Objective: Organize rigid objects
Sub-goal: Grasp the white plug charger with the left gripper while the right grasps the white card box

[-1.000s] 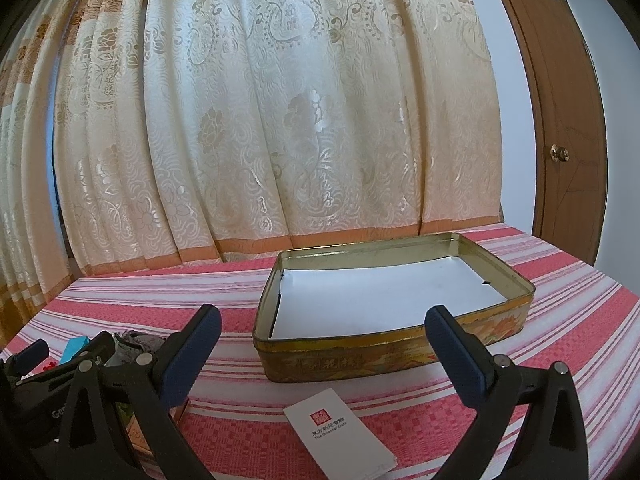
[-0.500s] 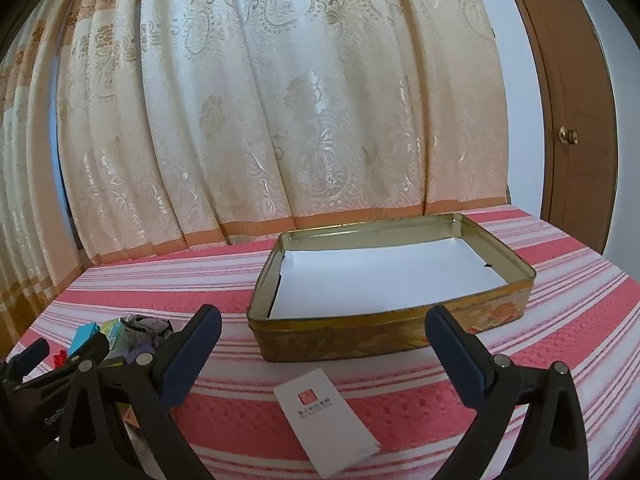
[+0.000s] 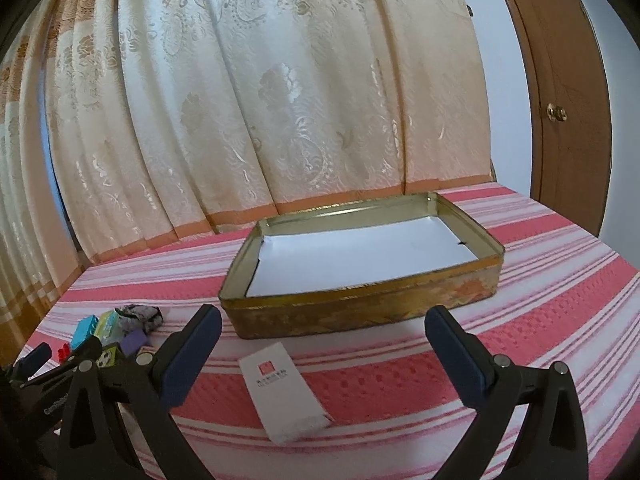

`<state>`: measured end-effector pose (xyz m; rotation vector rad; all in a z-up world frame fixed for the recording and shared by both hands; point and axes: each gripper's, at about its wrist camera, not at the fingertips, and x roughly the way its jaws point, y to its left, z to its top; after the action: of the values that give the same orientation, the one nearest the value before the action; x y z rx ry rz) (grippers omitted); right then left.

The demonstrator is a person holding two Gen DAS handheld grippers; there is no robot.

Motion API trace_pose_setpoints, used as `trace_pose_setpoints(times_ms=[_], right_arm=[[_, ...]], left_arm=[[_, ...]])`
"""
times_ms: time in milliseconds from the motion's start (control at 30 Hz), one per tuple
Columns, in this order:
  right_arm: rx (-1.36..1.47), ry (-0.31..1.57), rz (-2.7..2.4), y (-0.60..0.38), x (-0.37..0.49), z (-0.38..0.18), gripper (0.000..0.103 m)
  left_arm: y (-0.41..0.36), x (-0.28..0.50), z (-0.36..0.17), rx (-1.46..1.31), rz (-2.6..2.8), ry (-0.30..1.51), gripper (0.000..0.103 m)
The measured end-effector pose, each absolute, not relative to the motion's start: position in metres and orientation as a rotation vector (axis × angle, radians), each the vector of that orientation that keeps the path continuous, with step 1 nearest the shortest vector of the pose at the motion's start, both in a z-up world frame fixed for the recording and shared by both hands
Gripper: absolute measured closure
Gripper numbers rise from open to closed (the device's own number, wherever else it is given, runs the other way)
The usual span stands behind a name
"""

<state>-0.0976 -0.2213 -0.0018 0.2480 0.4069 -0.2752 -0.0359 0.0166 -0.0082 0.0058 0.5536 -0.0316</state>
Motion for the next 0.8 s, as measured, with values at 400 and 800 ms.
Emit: trace_pose_setpoints(times_ms=[400, 800], right_arm=[[0.148, 0.622, -0.104, -0.215, -0.075, -0.022, 0.010], [0.073, 0.825, -0.026, -0.203, -0.042, -0.053, 0.024]], left_arm=[[0.061, -0.051, -0.023, -0.106, -0.070, 0.686, 0.002], [0.026, -0.043, -0.038, -0.021, -0.216, 0.784, 0.010]])
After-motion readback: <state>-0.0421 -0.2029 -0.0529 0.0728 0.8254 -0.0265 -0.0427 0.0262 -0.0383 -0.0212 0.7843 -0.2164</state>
